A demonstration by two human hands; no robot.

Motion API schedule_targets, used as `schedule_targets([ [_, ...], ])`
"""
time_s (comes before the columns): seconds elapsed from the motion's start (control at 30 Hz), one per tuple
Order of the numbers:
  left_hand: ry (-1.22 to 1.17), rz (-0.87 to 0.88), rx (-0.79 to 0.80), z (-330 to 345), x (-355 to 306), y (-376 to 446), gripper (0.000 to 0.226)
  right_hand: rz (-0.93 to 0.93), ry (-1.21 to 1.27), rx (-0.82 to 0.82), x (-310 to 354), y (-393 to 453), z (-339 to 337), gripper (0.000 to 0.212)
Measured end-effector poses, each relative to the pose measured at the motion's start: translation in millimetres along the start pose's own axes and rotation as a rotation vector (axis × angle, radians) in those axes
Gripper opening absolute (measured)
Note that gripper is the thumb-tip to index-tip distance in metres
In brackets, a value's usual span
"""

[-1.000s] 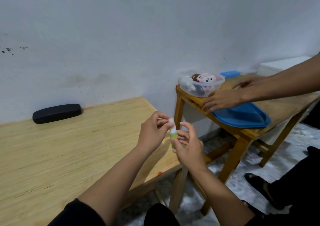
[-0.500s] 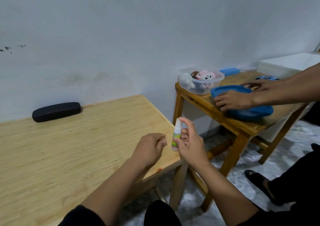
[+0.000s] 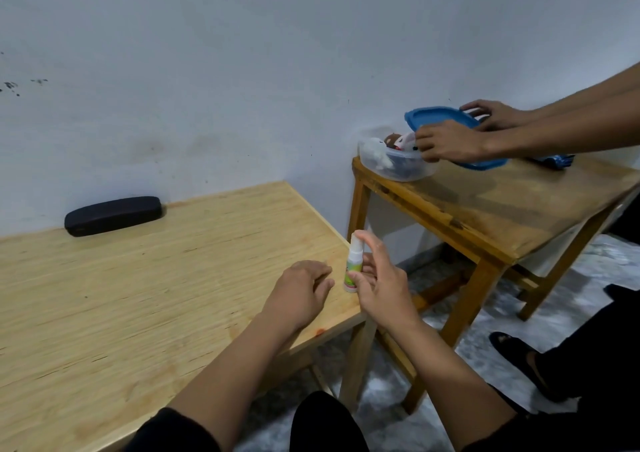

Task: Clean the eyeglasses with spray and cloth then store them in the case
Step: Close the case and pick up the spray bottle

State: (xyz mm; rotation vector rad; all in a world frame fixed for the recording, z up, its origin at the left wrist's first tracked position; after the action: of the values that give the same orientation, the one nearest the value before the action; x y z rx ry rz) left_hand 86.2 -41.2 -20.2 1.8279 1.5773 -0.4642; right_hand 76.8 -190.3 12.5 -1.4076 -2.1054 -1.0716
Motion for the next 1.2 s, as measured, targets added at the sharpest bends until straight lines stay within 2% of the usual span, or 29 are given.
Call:
schedule_targets([
  [0.17,-0.002,-0.002,0.006,1,1,0,0.037,0.023,-0.033,-0.068,3,0,2,0.061],
  [0.3,-0.026,-0.018,0.010,-2,1,-1,0.034,0.022,0.006,-0.028,7,7,8,0.068],
  [0.47,-0.015,-0.043,-0.111,-35,8,-2,0.030,0.010,0.084,-0.023,31,31,21,0.066],
  [0.63,0.058,-0.203,-0.185,-104,63,-11,0.032,-0.053,0.190,-0.029,70,71,48,0.063],
  [0.83,0.275,-0.448,-0.215,-175,151,-25,0.030,-0.068,0.254,0.043,110,113,101,0.060],
  [1.0,0.374,-0.601,-0.167,-193,194,-25,0.048,-0.074,0.275,0.119,134,142,155,0.059],
  [1.2,0.393,-0.642,-0.173,-186,200,-25,0.055,-0.105,0.251,0.159,156,180,213,0.059],
])
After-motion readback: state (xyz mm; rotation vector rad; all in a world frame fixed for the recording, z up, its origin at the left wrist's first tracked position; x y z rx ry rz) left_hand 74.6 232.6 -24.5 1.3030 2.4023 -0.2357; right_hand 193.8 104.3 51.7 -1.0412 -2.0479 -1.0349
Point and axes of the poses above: each hand's wrist, its own y-axis towards the middle knuckle, its own z-axis out of the palm, x = y × z, the point moved 4 cm from there along y, towards the middle knuckle, and after that the axes turned 10 degrees about -y, right-handed, at the moved point
